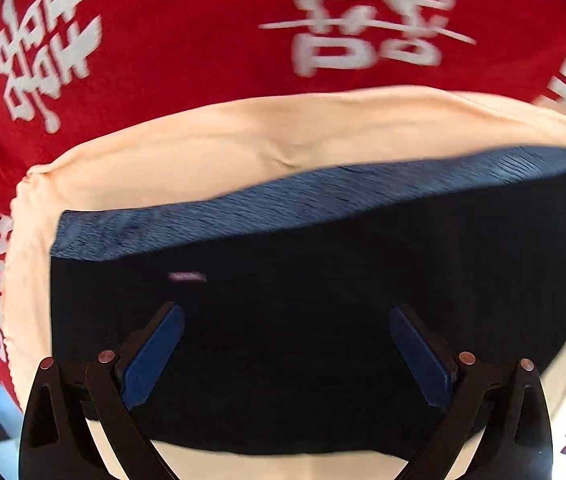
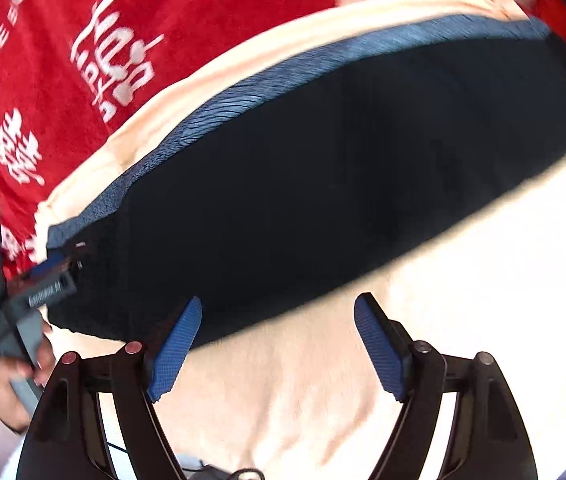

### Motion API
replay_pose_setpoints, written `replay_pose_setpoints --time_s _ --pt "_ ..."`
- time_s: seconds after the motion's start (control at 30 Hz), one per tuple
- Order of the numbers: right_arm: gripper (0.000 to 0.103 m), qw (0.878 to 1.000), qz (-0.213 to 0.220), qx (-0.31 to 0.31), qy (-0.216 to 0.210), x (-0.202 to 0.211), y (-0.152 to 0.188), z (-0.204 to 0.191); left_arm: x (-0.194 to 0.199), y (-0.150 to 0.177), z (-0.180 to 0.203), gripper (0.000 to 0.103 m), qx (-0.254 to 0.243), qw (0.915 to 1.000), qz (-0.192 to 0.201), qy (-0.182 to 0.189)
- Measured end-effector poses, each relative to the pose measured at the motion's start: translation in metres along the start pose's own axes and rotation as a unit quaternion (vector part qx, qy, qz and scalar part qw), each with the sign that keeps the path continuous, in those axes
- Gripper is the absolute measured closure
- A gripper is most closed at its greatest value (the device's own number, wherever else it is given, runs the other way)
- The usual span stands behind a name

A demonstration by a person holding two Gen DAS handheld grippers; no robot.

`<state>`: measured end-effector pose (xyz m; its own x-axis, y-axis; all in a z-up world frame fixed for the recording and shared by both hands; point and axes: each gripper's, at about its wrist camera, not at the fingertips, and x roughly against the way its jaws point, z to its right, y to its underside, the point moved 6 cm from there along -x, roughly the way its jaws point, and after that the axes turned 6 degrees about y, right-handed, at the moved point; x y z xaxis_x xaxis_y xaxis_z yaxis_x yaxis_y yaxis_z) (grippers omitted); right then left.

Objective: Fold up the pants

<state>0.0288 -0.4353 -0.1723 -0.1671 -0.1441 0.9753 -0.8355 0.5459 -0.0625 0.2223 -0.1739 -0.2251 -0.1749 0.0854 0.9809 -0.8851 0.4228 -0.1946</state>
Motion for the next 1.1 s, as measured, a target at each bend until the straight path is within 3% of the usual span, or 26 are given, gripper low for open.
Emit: replay_pose_setpoints --time_s 0.23,0.47,0.53,0.6,0.77,0.97,1.1 --pt "0.021 0.996 -0.003 -0.082 -0.017 0.024 0.011 0.073 0.023 0.008 0.103 0.000 -0.052 0.9975 -0.002 0.048" --pt "0.021 0.988 0.033 -0.142 -0.051 0.053 -0.019 0.149 0.020 -0.001 0.201 0.000 -0.060 0.9968 -0.009 0.053" --pt "0.021 0.983 0.061 -0.161 -0.060 0.065 -0.034 0.174 0.019 -0.003 0.222 0.000 -0.060 0.9968 -0.011 0.051" --pt "0.022 0.979 0.080 -0.174 -0.062 0.074 -0.045 0.193 -0.001 -0.018 0.223 0.000 -0.056 0.9971 -0.013 0.050" --pt "0.047 0.970 0.107 -0.208 -0.067 0.077 -0.084 0.240 -0.021 -0.052 0.248 0.000 -0.043 0.9977 -0.010 0.051" --pt "0.048 0.965 0.119 -0.216 -0.092 0.063 -0.114 0.265 -0.028 -0.085 0.300 0.000 -0.014 0.9980 0.010 0.060" --pt "0.048 0.963 0.115 -0.221 -0.105 0.049 -0.117 0.273 -0.050 -0.103 0.318 0.000 -0.019 0.9993 0.022 0.025"
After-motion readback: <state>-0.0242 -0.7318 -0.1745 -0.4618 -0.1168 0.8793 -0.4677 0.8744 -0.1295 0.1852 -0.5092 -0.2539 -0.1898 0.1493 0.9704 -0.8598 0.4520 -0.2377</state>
